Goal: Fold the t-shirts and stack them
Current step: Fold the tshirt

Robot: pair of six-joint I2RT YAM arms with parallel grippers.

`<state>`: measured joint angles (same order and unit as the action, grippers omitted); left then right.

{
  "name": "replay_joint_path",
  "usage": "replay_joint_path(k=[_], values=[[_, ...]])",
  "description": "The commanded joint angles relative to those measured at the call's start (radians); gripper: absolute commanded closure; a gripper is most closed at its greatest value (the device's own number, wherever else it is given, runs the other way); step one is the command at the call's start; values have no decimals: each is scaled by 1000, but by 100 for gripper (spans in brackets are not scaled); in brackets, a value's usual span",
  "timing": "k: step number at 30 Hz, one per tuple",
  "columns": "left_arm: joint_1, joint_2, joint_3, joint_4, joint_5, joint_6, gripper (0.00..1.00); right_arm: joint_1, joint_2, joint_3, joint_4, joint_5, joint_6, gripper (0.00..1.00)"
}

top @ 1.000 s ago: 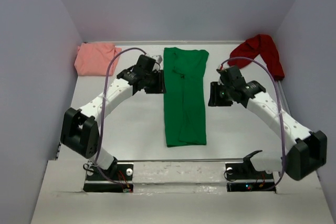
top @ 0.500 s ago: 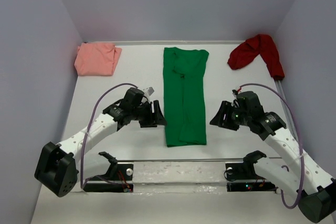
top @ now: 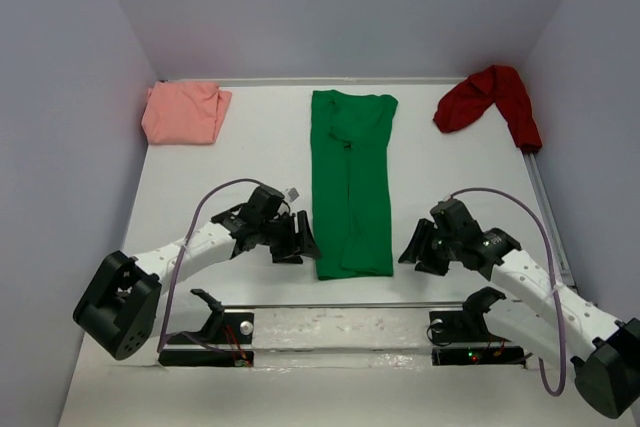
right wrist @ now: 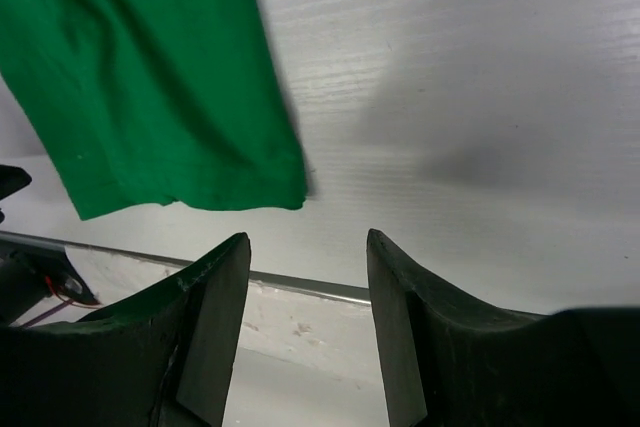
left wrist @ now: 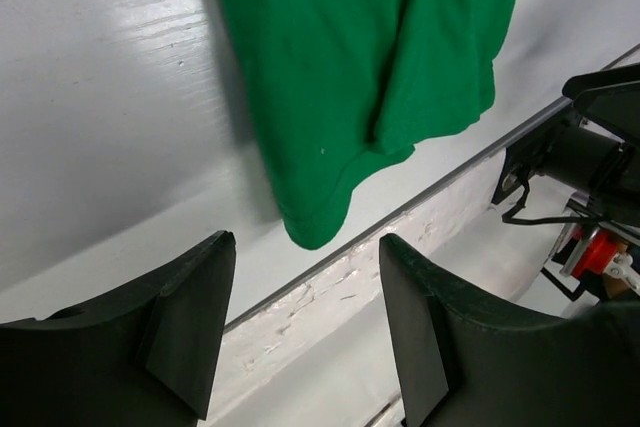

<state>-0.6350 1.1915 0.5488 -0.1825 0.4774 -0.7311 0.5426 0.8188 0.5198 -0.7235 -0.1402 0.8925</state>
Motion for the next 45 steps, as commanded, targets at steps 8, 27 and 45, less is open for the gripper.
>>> replay_joint_path(k=[8, 27, 45], values=[[-51, 134, -15, 104, -3, -30, 33, 51, 94, -60, 168, 76, 60, 45], [-95, 169, -26, 150, 12, -54, 34, 310, 345, -41, 334, 136, 226, 47], [-95, 171, -33, 152, 30, -31, 34, 341, 252, 34, 151, 329, 278, 47]])
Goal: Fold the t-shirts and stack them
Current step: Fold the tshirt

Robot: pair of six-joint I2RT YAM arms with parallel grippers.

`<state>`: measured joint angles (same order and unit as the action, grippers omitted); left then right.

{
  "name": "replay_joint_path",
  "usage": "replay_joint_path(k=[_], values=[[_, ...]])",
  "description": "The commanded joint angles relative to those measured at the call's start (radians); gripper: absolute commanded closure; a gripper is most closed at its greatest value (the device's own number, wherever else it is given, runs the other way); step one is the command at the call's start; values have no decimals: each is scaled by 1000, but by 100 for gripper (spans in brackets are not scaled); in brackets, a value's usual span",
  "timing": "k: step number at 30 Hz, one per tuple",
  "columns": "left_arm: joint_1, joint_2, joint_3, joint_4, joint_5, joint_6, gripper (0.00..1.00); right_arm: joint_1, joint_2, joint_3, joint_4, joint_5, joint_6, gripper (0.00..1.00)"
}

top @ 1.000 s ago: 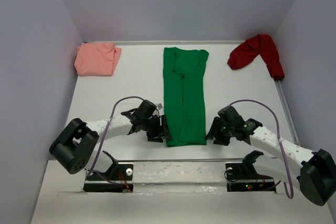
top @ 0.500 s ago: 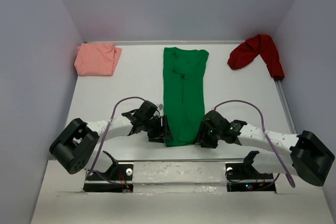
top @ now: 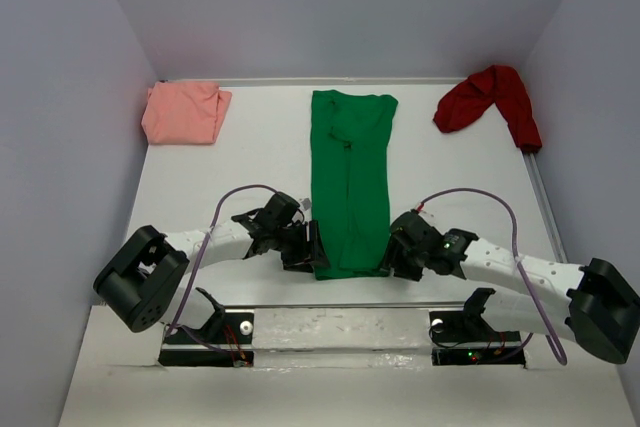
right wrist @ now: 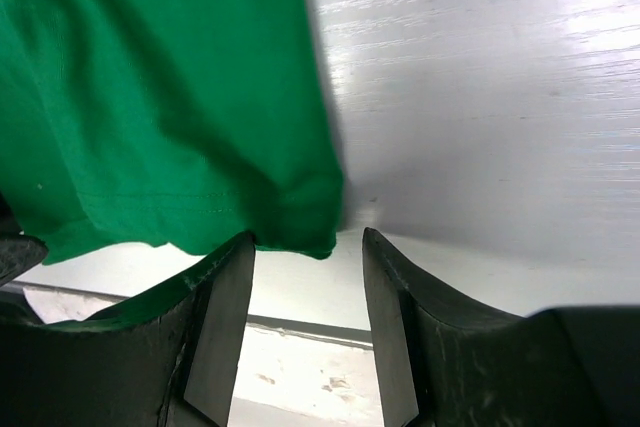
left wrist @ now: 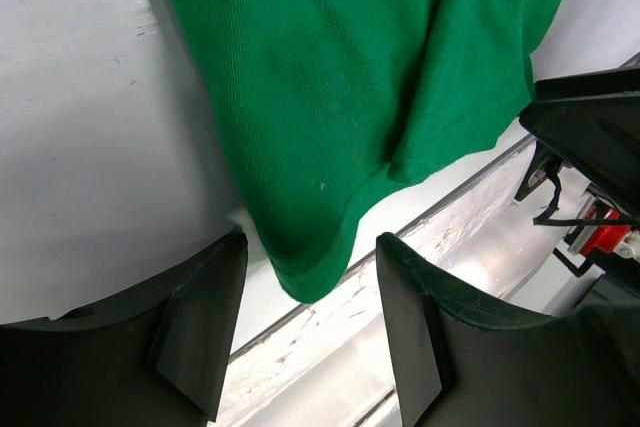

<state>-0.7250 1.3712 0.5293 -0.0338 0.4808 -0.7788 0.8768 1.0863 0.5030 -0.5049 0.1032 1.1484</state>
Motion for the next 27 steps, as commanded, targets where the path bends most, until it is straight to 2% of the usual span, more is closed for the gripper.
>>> replay_joint_path(k=[1, 11, 21, 27], values=[[-5, -8, -12, 2, 25, 16, 34, 7, -11, 52, -69, 85, 22, 47], [-5, -9, 0, -12, 33, 21, 34, 7, 14, 43, -46, 78, 25, 50], [-5, -14, 1, -12, 35, 24, 44, 7, 37, 43, -26, 73, 25, 64], [-5, -17, 1, -11, 38, 26, 48, 7, 34, 34, -23, 73, 27, 65]])
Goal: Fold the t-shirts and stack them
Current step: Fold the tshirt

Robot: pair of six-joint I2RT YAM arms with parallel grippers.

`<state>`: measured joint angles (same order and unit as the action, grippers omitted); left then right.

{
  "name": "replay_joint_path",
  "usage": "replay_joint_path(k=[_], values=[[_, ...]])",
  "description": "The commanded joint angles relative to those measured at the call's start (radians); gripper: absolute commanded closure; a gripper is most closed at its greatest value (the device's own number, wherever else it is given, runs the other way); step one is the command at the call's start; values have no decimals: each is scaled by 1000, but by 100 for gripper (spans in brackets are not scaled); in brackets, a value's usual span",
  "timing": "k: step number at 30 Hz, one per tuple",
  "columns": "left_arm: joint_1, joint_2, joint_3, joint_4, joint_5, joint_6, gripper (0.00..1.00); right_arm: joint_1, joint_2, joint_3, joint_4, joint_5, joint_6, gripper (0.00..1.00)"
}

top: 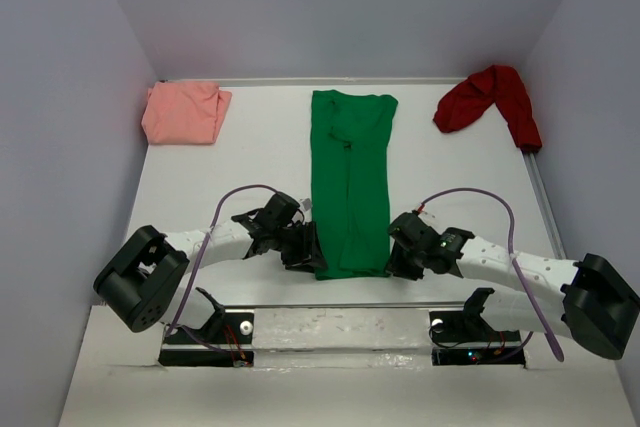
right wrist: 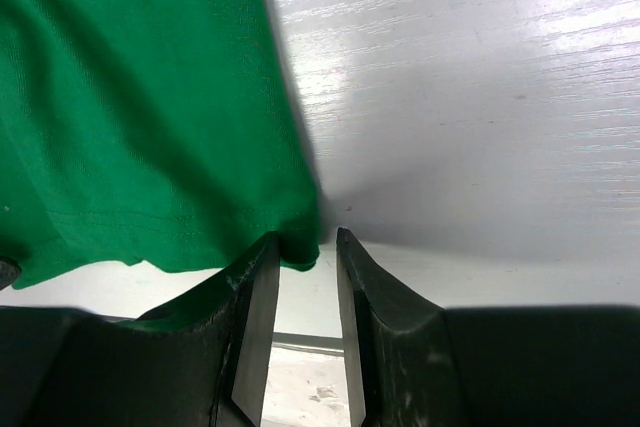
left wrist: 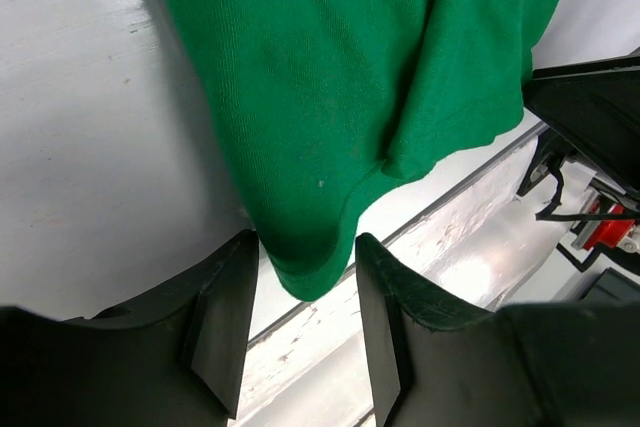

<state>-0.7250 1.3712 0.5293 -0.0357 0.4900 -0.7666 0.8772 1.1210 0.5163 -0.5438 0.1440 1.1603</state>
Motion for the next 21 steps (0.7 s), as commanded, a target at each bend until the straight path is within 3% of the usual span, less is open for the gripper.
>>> replay_joint_path(k=[1, 9, 17, 21], values=[[-5, -17, 1, -9, 30, 13, 48, 6, -1, 19, 16, 29, 15, 65], [-5, -21, -3, -4, 50, 18, 50, 6, 3, 17, 18, 31, 15, 65], [-5, -40, -22, -6, 55, 13, 73, 6, 28, 28, 19, 40, 9, 65], [-5, -38, -26, -6, 53, 13, 78, 6, 59, 33, 24, 49, 6, 65]])
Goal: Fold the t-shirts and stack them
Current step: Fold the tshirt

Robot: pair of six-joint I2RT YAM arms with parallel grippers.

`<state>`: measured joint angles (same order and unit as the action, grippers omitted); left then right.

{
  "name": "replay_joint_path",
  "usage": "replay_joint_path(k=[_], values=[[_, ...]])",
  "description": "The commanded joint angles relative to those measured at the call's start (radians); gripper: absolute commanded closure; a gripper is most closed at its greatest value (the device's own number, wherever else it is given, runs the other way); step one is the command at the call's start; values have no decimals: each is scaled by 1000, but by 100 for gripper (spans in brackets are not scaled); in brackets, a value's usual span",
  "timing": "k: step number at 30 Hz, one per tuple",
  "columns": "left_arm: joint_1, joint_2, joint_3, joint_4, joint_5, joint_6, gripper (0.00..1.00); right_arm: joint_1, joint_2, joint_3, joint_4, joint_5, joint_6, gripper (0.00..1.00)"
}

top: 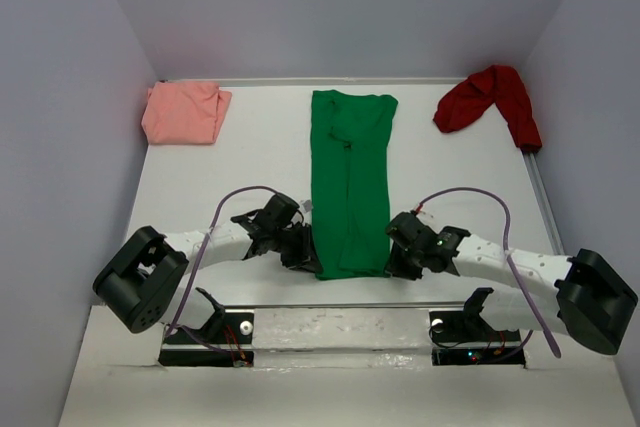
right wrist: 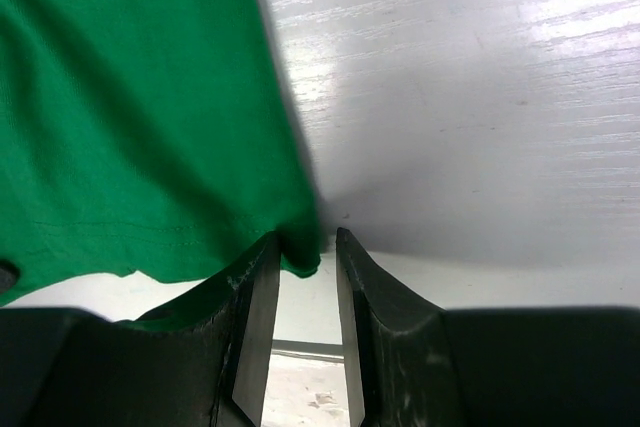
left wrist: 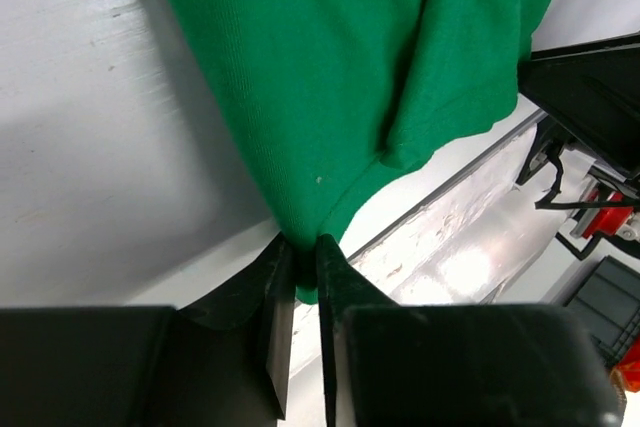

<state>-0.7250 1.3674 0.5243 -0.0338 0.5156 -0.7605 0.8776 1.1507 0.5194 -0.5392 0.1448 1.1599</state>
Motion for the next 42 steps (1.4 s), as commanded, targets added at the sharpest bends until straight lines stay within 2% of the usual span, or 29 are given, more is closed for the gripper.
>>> replay_joint_path(k=[1, 8, 11, 12, 15, 19, 20, 24, 32, 37, 42], values=[[-5, -31, -21, -6, 27, 9, 78, 6, 35, 31, 24, 47, 6, 65], [-5, -24, -18, -6, 31, 18, 96, 6, 61, 37, 47, 42, -3, 68], [-5, -21, -18, -6, 31, 20, 100, 6, 63, 36, 50, 35, 1, 76], [-5, -19, -18, -8, 32, 20, 100, 6, 61, 34, 54, 30, 3, 84], [-5, -17, -18, -6, 31, 23, 100, 6, 60, 36, 50, 27, 9, 100], [-5, -8, -15, -8, 27, 29, 100, 29, 76, 66, -2, 71, 32, 100], [-5, -7, -15, -9, 27, 29, 100, 59, 87, 86, -34, 135, 46, 100], [-5, -24, -6, -53, -8, 29, 100, 81, 139, 183, -163, 234, 93, 100], [-5, -110, 0, -149, -77, 30, 100, 81, 54, 177, -314, 344, 161, 100], [-5, -119, -18, -150, -69, 30, 100, 81, 32, 163, -358, 337, 195, 100], [-5, -114, -24, -150, -60, 36, 100, 81, 37, 156, -303, 297, 147, 100]])
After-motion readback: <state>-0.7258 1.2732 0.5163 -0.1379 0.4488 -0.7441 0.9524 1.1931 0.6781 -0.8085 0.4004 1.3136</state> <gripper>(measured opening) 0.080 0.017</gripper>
